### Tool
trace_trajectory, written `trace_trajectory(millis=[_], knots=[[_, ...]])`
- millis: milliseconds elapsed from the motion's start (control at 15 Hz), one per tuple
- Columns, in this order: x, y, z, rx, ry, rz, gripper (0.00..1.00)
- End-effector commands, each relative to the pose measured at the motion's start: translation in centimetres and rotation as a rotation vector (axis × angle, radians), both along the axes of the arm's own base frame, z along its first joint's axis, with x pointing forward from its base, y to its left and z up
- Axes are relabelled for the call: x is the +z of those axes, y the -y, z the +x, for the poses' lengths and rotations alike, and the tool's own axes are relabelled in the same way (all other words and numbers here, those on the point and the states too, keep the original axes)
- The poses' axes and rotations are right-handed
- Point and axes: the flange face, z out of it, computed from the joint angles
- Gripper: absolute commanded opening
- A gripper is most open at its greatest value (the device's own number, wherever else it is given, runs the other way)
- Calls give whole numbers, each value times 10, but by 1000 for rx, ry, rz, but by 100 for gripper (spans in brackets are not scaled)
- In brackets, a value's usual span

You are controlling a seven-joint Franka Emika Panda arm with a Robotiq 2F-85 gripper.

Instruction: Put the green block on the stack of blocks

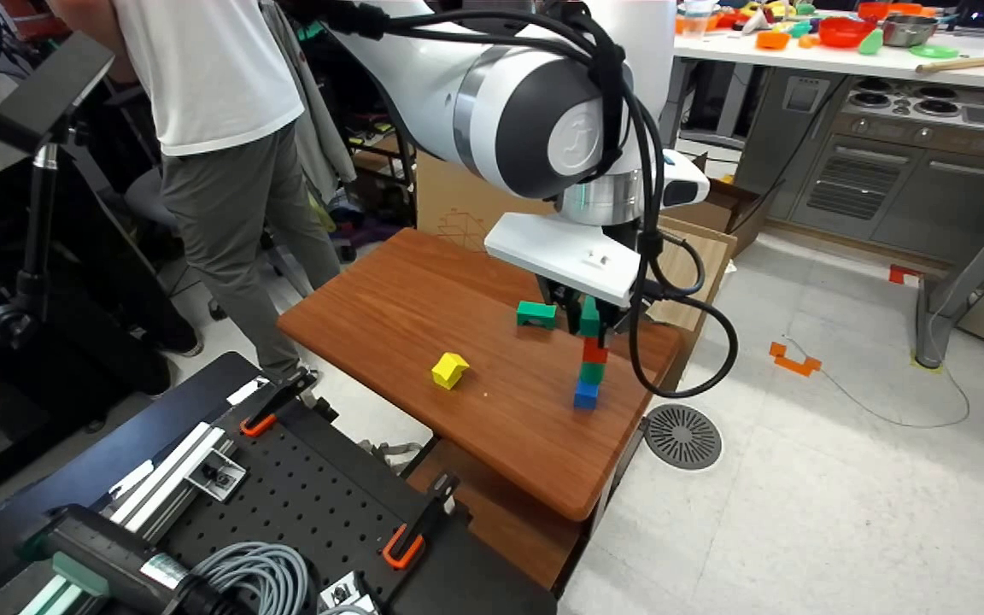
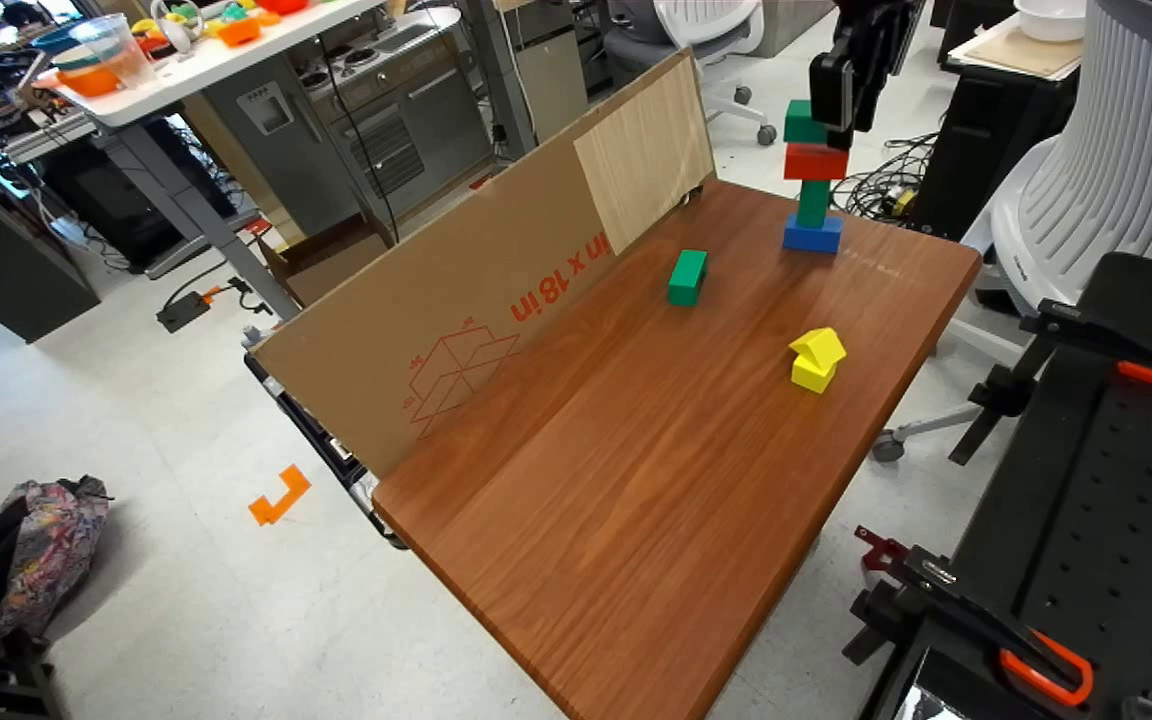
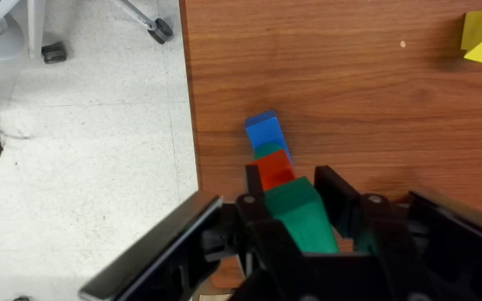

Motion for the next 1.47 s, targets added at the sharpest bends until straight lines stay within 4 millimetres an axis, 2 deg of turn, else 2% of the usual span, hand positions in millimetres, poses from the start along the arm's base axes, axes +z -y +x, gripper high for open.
trace_trajectory(millis=[0, 267, 333, 400, 733, 867, 1133, 1267, 1400], knots=[[1, 4, 7, 10, -18, 25, 13], [-1, 3, 8, 3, -26, 13, 13], [-3, 3, 8, -2, -31, 10, 63], [-4, 3, 8, -5, -33, 9, 64], [-10, 2, 8, -5, -40, 10, 99], [-4, 1, 6, -1, -36, 11, 100], [25, -2, -3, 6, -17, -9, 100], [40, -9, -9, 22, 7, -27, 100], [54, -25, -17, 32, 35, -55, 100]])
